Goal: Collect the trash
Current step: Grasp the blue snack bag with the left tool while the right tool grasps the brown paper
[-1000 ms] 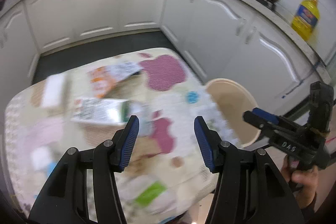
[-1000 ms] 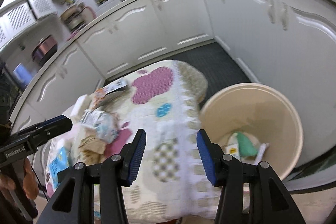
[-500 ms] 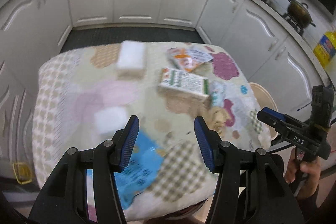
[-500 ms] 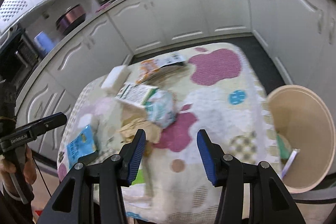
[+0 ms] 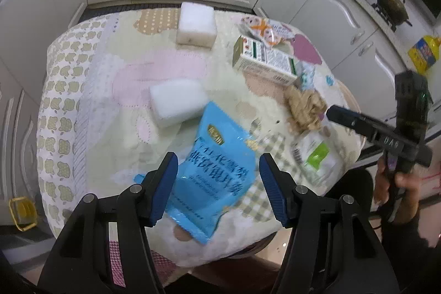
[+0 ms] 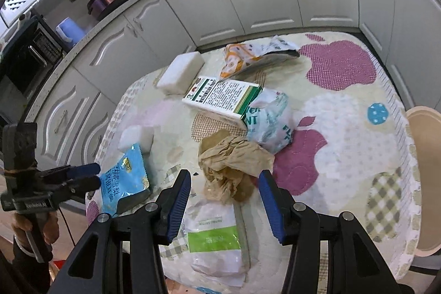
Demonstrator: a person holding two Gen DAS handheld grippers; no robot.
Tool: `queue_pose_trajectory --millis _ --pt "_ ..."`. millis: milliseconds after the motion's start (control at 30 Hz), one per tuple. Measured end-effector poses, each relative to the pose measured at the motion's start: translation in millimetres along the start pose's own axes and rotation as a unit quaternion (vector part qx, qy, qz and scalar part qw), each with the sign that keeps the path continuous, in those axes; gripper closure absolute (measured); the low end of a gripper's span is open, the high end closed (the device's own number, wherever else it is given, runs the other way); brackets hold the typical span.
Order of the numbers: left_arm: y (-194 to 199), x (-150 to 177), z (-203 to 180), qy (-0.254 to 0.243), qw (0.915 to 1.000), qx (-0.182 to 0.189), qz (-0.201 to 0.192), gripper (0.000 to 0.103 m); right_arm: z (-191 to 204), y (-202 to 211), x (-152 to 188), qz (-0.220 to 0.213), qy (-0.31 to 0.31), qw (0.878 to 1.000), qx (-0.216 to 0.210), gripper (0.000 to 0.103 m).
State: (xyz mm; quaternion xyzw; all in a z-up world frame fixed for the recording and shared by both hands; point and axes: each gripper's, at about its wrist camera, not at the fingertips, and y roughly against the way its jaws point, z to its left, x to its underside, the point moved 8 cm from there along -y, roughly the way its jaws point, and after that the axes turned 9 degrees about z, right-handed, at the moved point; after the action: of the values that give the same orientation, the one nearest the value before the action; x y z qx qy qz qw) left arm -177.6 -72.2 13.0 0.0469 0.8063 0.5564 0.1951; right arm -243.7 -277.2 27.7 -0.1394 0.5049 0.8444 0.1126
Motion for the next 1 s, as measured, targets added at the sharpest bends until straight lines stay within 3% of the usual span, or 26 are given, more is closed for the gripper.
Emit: queue_pose_trajectory --millis 433,533,567,600,700,1000 --pt "-42.3 5.0 11.3 -0.024 0.9989 -0.005 0.039 0.043 1.5 -33.8 -11.4 0.023 -0.031 0.999 -0.028 0.054" --pt "-46.3 5.3 14.5 -0.023 0.9990 -0.007 0.037 0.044 1.7 -38.4 -14.0 0.017 -0.020 0.999 -0.026 0.069" --pt "-47.3 5.4 15.2 -0.023 0.9991 -0.007 0.036 0.045 2.1 -38.7 -14.3 0.014 -0.017 0.999 -0.025 0.075" --pt "-46.9 5.5 15.5 -0.025 0.9992 -0.008 0.031 0.056 3.1 -38.3 -14.8 0.010 -0.011 1.000 -0.025 0.075" --pt "-43.3 6.3 16.5 -0.032 0.9992 -0.013 0.022 0.065 5.9 -35.0 -15.3 0.006 0.001 1.000 -0.028 0.079" --pt "-7.5 -1.0 3.0 -0.048 0.9987 0.011 -0.015 0.071 20.8 -0.6 -15.9 -0.008 0.045 0.997 -0.067 0.081"
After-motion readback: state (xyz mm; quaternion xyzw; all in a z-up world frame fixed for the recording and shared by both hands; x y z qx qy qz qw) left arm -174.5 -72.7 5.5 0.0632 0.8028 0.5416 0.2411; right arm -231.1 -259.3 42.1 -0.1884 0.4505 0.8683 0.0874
